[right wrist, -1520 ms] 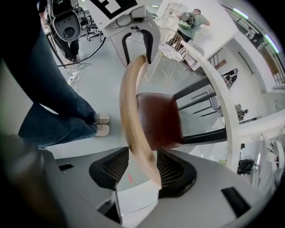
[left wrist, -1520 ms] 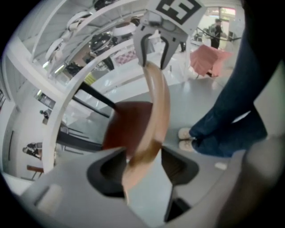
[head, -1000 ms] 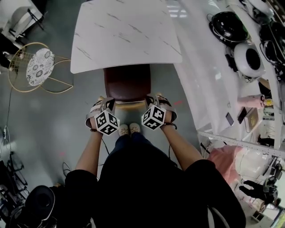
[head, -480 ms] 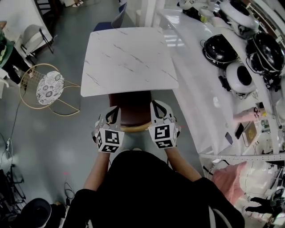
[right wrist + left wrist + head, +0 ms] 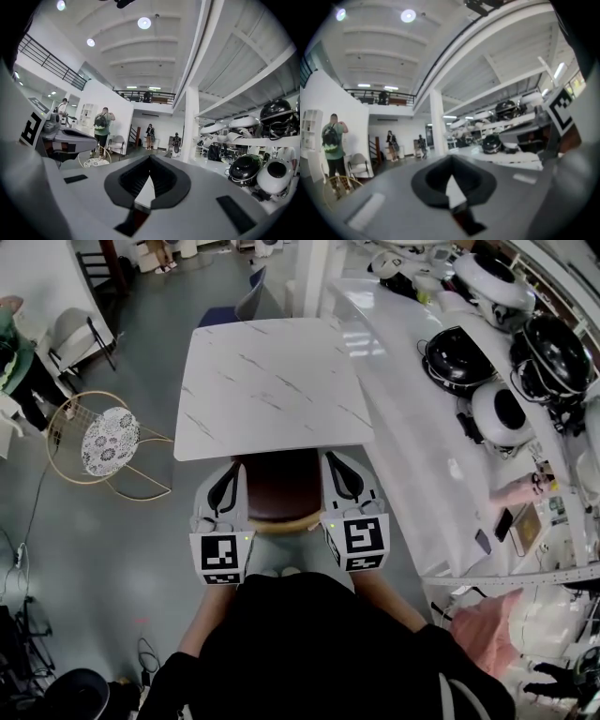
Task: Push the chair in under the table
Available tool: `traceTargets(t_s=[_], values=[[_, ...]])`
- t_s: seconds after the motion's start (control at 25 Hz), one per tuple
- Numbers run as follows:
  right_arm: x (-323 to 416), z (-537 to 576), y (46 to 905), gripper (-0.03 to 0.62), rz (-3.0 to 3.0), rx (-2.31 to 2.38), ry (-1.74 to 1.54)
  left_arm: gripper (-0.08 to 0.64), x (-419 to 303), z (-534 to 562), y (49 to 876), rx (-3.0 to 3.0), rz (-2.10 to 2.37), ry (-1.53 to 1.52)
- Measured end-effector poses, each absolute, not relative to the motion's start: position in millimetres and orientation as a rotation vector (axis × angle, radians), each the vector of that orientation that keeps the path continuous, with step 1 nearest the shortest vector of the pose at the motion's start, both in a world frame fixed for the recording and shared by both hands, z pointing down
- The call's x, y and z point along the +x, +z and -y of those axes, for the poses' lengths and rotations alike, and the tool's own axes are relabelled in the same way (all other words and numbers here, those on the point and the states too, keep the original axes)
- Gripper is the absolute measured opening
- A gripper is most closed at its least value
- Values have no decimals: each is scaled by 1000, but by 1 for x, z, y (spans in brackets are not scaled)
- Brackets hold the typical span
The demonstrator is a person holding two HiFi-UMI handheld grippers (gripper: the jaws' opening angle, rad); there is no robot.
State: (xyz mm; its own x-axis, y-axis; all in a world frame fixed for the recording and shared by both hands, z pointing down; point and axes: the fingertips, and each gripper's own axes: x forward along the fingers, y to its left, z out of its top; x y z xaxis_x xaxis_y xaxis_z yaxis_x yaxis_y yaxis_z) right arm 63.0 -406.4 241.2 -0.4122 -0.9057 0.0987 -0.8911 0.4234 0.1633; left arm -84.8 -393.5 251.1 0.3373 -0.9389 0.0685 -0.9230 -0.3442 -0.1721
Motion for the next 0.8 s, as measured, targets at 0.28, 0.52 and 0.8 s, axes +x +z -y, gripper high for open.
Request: traceTargets(t_s=[0.28,0.52,0.8], values=[[57,404,241,21,2547,1581,-101,8,-81,392,250,-2490,-1718,-240],[56,405,246,20,2553,1574,-88,8,-81,391,249,-2485,-1713,-240],[58,404,247,21,2558,1567,-90,8,-74,388,250,-2491,-1692,-254]])
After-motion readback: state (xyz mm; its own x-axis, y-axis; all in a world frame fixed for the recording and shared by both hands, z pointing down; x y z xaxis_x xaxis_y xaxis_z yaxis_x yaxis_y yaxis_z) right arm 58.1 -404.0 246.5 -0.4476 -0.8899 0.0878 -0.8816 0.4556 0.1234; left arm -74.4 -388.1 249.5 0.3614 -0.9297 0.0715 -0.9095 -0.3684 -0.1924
